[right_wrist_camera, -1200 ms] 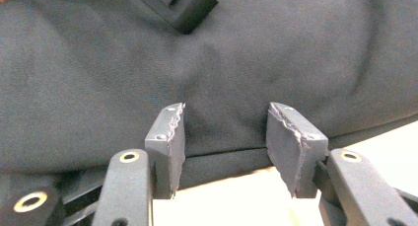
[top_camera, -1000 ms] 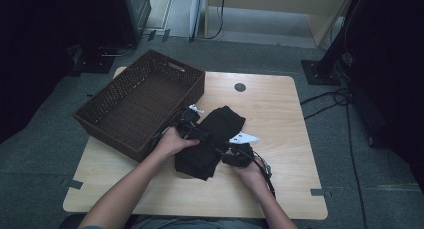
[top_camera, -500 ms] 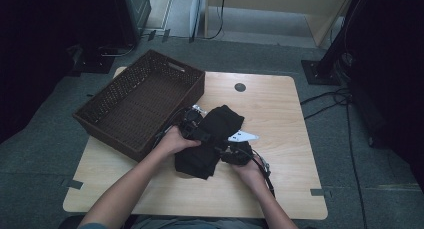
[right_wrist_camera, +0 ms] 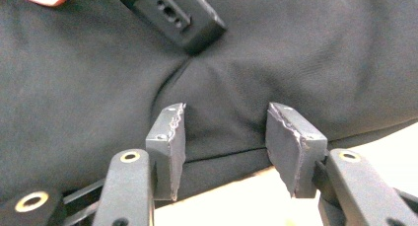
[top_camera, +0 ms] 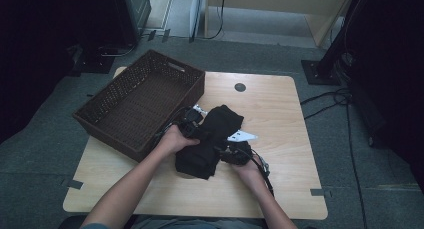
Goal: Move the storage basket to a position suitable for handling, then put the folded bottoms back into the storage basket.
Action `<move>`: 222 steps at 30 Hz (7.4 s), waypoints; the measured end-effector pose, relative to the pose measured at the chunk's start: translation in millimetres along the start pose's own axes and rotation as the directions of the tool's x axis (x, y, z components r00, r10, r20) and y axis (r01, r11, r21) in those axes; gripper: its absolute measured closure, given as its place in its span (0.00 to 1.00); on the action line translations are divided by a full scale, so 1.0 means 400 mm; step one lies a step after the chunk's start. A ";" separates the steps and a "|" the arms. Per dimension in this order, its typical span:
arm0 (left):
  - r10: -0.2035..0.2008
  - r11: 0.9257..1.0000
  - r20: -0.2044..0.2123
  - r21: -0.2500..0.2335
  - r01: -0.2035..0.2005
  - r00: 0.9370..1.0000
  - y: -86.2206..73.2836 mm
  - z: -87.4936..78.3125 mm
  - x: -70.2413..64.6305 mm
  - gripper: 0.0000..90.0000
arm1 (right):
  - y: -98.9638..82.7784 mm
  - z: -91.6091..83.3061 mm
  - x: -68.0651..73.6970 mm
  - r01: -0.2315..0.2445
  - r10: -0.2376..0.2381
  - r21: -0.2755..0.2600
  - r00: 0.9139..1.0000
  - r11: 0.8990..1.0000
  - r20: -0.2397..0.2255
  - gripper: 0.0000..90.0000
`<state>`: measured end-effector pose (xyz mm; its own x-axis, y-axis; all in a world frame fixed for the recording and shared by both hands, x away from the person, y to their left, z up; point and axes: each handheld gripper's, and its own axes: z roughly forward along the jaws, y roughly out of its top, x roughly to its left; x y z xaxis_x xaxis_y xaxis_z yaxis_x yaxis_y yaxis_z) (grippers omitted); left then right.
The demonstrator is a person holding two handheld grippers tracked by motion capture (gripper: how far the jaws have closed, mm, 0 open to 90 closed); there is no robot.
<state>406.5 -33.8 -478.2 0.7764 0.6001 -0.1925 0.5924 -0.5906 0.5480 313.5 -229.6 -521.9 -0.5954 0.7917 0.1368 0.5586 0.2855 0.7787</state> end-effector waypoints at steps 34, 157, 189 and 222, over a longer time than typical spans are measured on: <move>0.050 0.998 -0.075 0.029 -0.048 0.996 0.050 -0.057 -0.029 0.82 | -0.014 -0.039 -0.027 -0.021 0.021 0.006 1.000 1.000 0.006 0.43; -0.179 0.983 -0.162 -0.054 0.173 0.970 0.060 -0.197 0.474 0.68 | -0.013 -0.014 0.000 0.050 -0.054 0.045 0.993 0.998 0.103 0.39; -0.108 0.993 -0.211 -0.067 0.096 0.971 0.089 -0.128 0.449 0.62 | -0.014 -0.014 0.001 0.049 -0.054 0.044 0.993 0.998 0.104 0.38; -0.144 0.982 -0.177 -0.144 0.119 0.974 0.018 -0.216 0.455 0.52 | -0.013 -0.012 0.004 0.043 -0.047 0.044 0.992 0.998 0.113 0.38</move>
<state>533.4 117.6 -438.8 0.6325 0.7648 -0.1226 0.6437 -0.4309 0.6325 306.8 -232.2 -522.9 -0.5520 0.8333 0.0297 0.5574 0.3422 0.7565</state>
